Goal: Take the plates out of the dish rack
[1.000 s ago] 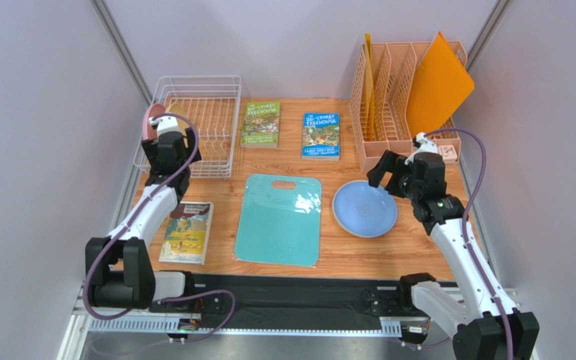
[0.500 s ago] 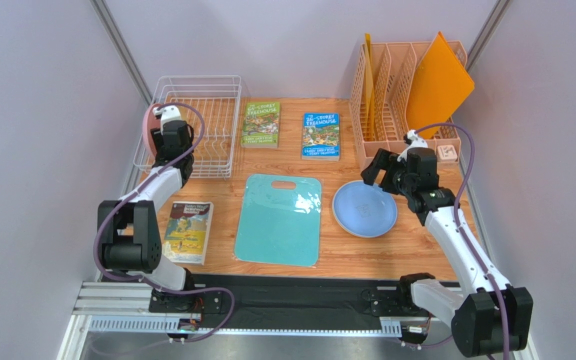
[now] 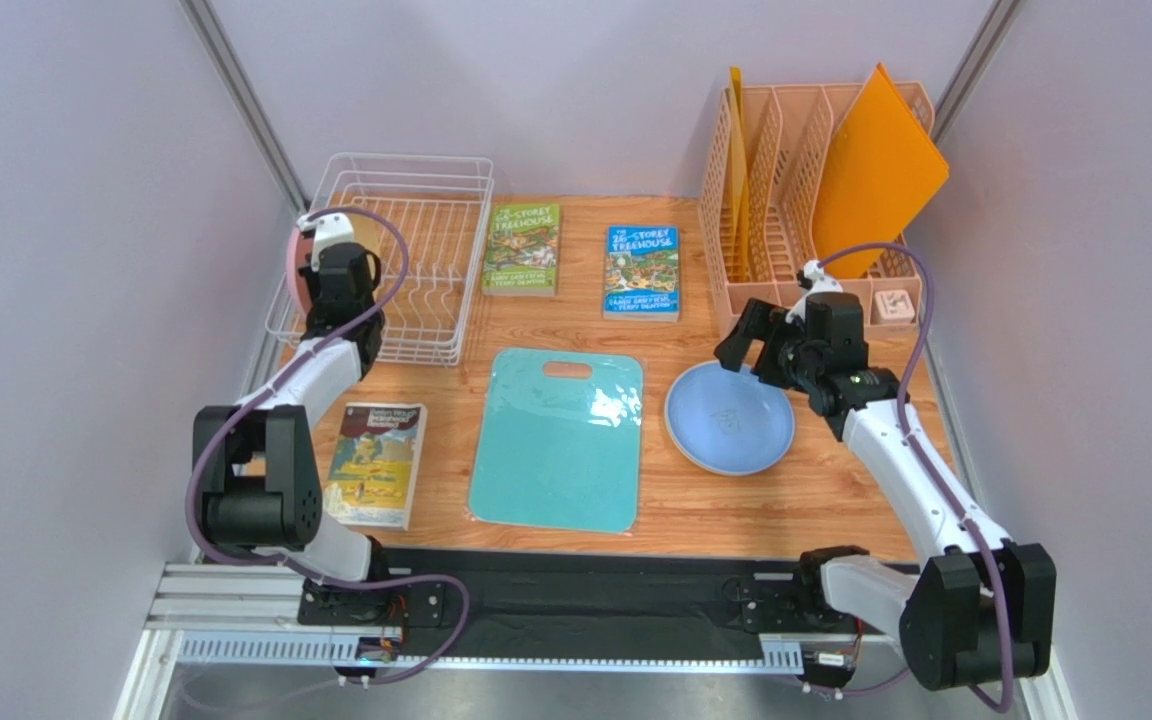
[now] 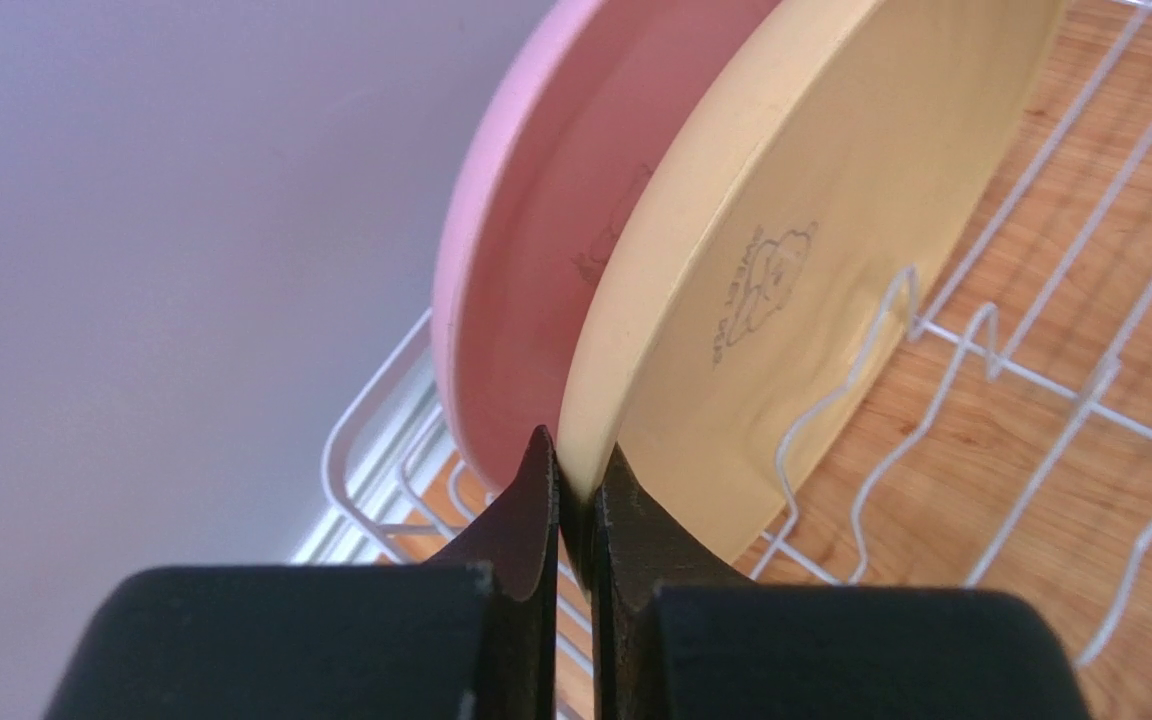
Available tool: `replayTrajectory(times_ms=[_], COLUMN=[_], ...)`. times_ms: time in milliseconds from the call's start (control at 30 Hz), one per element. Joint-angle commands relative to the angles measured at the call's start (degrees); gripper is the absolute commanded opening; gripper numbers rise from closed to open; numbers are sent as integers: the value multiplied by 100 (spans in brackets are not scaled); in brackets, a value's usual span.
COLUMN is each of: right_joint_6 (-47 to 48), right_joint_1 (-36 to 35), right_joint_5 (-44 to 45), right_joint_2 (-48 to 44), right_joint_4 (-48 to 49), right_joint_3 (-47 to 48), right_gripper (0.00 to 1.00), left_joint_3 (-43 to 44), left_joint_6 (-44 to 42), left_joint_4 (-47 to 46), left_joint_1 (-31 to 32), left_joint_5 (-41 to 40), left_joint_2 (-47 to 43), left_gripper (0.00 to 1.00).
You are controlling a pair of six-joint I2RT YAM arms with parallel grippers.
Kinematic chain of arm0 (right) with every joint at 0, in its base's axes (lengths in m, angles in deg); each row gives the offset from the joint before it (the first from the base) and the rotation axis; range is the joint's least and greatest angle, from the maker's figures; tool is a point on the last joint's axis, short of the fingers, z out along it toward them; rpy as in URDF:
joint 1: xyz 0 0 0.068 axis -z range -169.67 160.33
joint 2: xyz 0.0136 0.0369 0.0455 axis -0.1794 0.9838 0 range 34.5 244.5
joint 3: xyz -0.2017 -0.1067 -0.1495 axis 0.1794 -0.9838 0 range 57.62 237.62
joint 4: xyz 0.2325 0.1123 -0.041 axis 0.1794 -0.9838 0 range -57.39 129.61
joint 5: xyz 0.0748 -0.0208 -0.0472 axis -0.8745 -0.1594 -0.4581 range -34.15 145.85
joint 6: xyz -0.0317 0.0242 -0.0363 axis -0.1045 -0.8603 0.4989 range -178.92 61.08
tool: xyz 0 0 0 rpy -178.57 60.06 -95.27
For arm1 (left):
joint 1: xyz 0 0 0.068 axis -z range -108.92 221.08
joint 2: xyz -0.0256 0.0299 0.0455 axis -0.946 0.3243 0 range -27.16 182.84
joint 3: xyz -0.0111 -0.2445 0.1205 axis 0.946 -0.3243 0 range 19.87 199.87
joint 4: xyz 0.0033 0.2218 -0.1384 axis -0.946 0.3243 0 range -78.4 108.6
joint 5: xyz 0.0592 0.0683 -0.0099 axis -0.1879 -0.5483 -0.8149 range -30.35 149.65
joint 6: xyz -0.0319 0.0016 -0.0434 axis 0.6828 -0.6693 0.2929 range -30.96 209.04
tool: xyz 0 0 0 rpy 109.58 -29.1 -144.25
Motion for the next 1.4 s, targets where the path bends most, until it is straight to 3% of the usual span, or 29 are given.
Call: replayTrajectory(times_ms=[0,333,633,833,900,1000,1033,1067,1133,1367], right_joint_6=[22,83,74,92,110,127,136,136,127,-4], right_joint_1=[-27,-89,-89,-97,-89,-106,-106,-106,-115,-141], right_joint_5=[-118,-66,-83,-39,-39,-48,-83,-100,-110,-171], right_joint_2=[26,-79,-105,-228,-333,-614,-702,-781,-1027,-1555], right_joint_4=[216,58,31,-21,-135,-206,-206,-250,-302,-408], right_joint_3=[122,148,148,174,218,219,201,201,210,96], right_gripper=[95,96,98,98,98,98,98,98,98,98], left_joint_3=[-90,-152,16,68,94,418,724,858,886,833], left_joint_6=[-515,-1184,-2431,-3249,-3146,-1936,-1001,-574,34,879], left_joint_4=[-858,-1457,-2615,-3189,-2900,-884,420,981,1608,2550], left_joint_1=[185,572,950,1195,1328,1626,1662,1671,1793,2207], left_joint_5=[-131,-1185,-2460,-2778,-2725,-2122,-1857,-1568,-969,156], left_joint_2=[-329,-381,5,-38,-336,-934,-1187,-1312,-1680,-2534], left_gripper=[0,0,0,0,0,0,0,0,0,0])
